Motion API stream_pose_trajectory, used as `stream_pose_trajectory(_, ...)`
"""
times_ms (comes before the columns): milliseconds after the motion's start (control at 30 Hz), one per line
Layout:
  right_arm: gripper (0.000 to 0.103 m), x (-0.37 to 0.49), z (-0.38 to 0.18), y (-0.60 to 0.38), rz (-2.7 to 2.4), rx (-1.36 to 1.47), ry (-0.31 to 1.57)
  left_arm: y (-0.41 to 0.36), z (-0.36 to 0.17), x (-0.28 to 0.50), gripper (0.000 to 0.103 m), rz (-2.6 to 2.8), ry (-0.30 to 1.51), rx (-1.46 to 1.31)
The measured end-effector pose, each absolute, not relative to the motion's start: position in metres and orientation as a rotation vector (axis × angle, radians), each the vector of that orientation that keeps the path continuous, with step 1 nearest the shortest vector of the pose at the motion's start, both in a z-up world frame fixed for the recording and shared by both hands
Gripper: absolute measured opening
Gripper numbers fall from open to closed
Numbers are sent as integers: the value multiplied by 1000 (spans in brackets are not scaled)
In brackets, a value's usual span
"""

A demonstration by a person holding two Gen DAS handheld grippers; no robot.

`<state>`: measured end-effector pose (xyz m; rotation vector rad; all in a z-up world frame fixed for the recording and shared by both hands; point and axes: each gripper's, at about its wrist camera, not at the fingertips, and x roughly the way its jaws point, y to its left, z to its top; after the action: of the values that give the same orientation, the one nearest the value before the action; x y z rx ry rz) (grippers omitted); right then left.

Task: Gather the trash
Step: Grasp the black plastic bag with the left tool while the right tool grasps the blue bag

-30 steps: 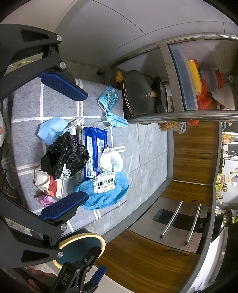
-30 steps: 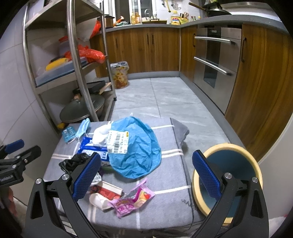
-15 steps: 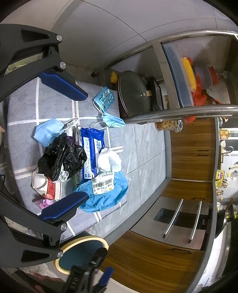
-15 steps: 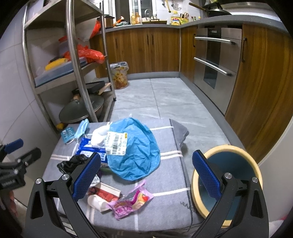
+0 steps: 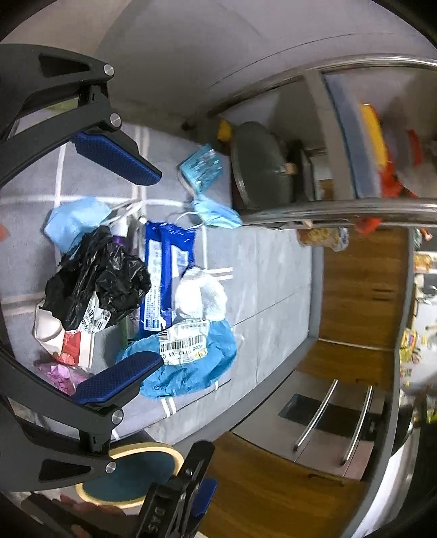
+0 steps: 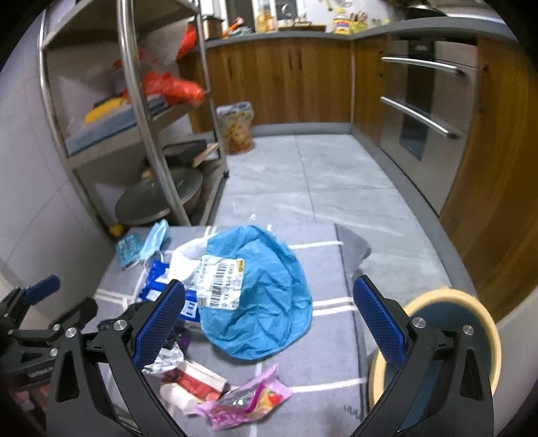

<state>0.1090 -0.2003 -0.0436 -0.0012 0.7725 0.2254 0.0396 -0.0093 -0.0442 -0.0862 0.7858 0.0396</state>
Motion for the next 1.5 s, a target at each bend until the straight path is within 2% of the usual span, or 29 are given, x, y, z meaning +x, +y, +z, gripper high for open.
stream_pose_trajectory(67,98,120,-52,-196,226,-21,783,-7,-55,44,97,78,831,-82)
stream_pose_trajectory(367,92,159,-83,-201,241,17,838,-6,-88,58,74,57,924,-52)
stream_pose_trajectory(467,79,173,-93,-203,251,27,866,-9,-94,64,67,35,943,-60)
stream_pose_trajectory(533,66,181,-102,-205,261,43,888,-11,-98,66,59,26,950,-60)
stream_pose_trajectory(633,59,192,-115,-209,290,80,928,-12,-102,70,56,11,960,-63)
stream_pose_trajectory(767,55,204,-131,-210,300,98,964,-13,-108,74,52,4,976,-60)
stream_pose_trajectory(800,52,207,-135,-210,304,100,975,-13,-109,74,48,-1,981,-63)
stream_pose_trajectory(833,46,209,-139,-209,298,96,985,-13,-111,75,39,-12,989,-68)
stream_pose_trajectory(867,42,211,-142,-209,292,96,993,-13,-112,75,39,-15,997,-63)
stream_pose_trajectory(967,21,217,-153,-211,277,124,1024,-13,-112,75,32,-27,996,-60)
stream_pose_trajectory(1000,9,218,-155,-214,279,132,1028,-13,-112,75,29,-29,993,-58)
stream_pose_trajectory(1033,6,219,-156,-215,278,138,1027,-13,-111,74,28,-33,990,-59)
stream_pose_trajectory(1100,5,217,-154,-217,273,140,1015,-14,-109,73,26,-35,985,-46)
stream_pose_trajectory(1167,4,214,-149,-218,272,146,994,-15,-106,72,18,-44,976,-48)
stream_pose_trajectory(1233,1,210,-143,-219,275,147,973,-16,-102,70,16,-48,964,-45)
stream_pose_trajectory(1500,1,185,-110,-224,289,101,880,-20,-82,60,8,-68,890,-42)
